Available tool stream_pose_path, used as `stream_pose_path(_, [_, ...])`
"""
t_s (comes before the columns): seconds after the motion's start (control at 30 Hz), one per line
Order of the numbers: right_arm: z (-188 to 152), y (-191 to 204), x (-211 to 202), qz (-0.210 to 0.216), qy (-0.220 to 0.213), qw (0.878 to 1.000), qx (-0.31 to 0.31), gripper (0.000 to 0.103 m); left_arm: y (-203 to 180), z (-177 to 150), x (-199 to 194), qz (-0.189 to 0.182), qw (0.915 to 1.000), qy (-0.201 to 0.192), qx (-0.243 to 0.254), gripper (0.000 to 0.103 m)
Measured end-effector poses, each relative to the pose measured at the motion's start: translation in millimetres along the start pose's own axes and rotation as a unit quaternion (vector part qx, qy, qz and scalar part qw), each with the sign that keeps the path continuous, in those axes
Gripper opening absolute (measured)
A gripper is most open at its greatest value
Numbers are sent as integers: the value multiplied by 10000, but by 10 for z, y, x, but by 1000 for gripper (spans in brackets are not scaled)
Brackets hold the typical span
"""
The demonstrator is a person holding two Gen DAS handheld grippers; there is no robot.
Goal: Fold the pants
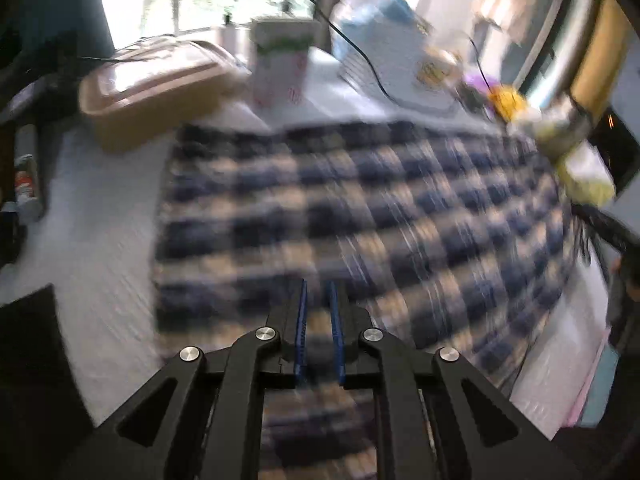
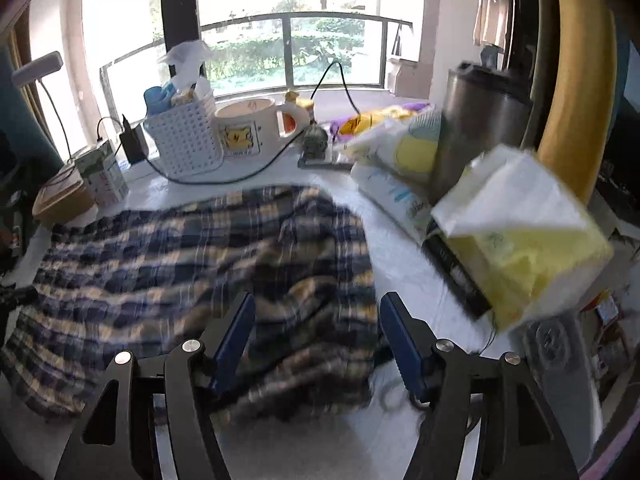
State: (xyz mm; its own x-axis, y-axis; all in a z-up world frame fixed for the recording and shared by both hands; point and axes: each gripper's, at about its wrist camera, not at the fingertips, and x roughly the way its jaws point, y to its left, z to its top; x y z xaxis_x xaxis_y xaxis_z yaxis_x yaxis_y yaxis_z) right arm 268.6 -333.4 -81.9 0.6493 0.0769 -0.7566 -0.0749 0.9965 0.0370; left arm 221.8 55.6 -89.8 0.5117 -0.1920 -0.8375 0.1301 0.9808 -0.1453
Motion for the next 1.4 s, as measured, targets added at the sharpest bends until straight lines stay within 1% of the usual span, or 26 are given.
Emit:
stream_pose_path(0.03, [-45,15,48,-127,71,9998,-97,67,-29,-38,55,122,9999,105,55,11])
stream_pose_path(0.07, [-110,38,138,-368,194,9988,-242,67,-41,-78,59,174,9998,12,95,11])
stream_pose_path(0.1, [-181,34,219,-544,354,9974,-321,67,-67,-97,62,216,9997,22,144,11])
stream_pose_path(0.13, [-252,-3,272,-559,495,9968,-275,67,-68,-104,50,227,9996,-6,195,11])
stream_pose_path(0.2, [-323,-110,206,-410,444,9982,0,67,-48,-113,44,251,9995,-33,206,11])
stream_pose_path(0.3, [-392,-228,78,-442,405,9982,64,69,-64,-136,34,290,9991,-64,304,11])
stream_pose_path(0.4, [-458,-354,-64,-417,365,9982,248,70,-47,-125,24,402,9989,11,251,11])
stream_pose_path(0.47, [-497,-391,-192,-294,260,9985,378,70,-7,-135,-10,439,9990,39,125,11])
stream_pose_path(0.53, [-541,-401,-324,-184,65,9990,411,70,18,-170,-73,443,9990,18,42,11])
stream_pose_path(0.67, [-567,-474,-521,141,-214,9983,519,70,-9,-223,-231,429,9991,-50,11,11])
stream_pose_path(0.77, [-570,-521,-518,209,-287,9978,552,69,-98,-248,-273,413,9991,-31,74,11])
stream_pose_path(0.83, [-613,-520,-447,185,-153,9985,501,61,-151,-258,-267,387,9992,2,120,11])
stream_pose_path(0.87, [-623,-508,-400,217,-63,9985,505,48,-181,-276,-258,404,9991,39,140,11])
stream_pose_path(0.9, [-644,-508,-364,297,22,9981,535,47,-201,-287,-249,420,9990,72,140,11])
stream_pose_path(1.0, [-701,-488,-299,682,201,9942,810,47,-244,-287,-251,436,9989,122,130,11])
stream_pose_path(1.1, [-738,-427,-246,1235,411,9850,1135,47,-247,-271,-320,476,9987,70,165,11])
stream_pose_path(1.13, [-747,-413,-235,1501,464,9794,1269,47,-233,-259,-343,508,9985,39,175,11])
stream_pose_path(1.17, [-752,-391,-222,1682,512,9748,1374,47,-215,-248,-365,544,9984,10,181,11])
stream_pose_path(1.2, [-750,-358,-207,1774,533,9724,1422,51,-172,-224,-400,635,9978,-43,166,11])
stream_pose_path(1.23, [-744,-332,-189,1825,536,9709,1456,56,-127,-209,-422,710,9974,-81,133,11])
stream_pose_path(1.27, [-735,-316,-166,1867,527,9696,1492,66,-84,-199,-440,764,9970,-116,91,11])
stream_pose_path(1.3, [-724,-309,-150,1949,483,9672,1554,72,-16,-181,-466,829,9964,-162,14,11])
stream_pose_path(1.33, [-695,-303,-122,1992,435,9649,1657,72,58,-168,-492,890,9958,-207,-69,11])
stream_pose_path(1.4, [-615,-302,-62,1941,392,9642,1767,72,188,-166,-537,989,9945,-279,-220,11])
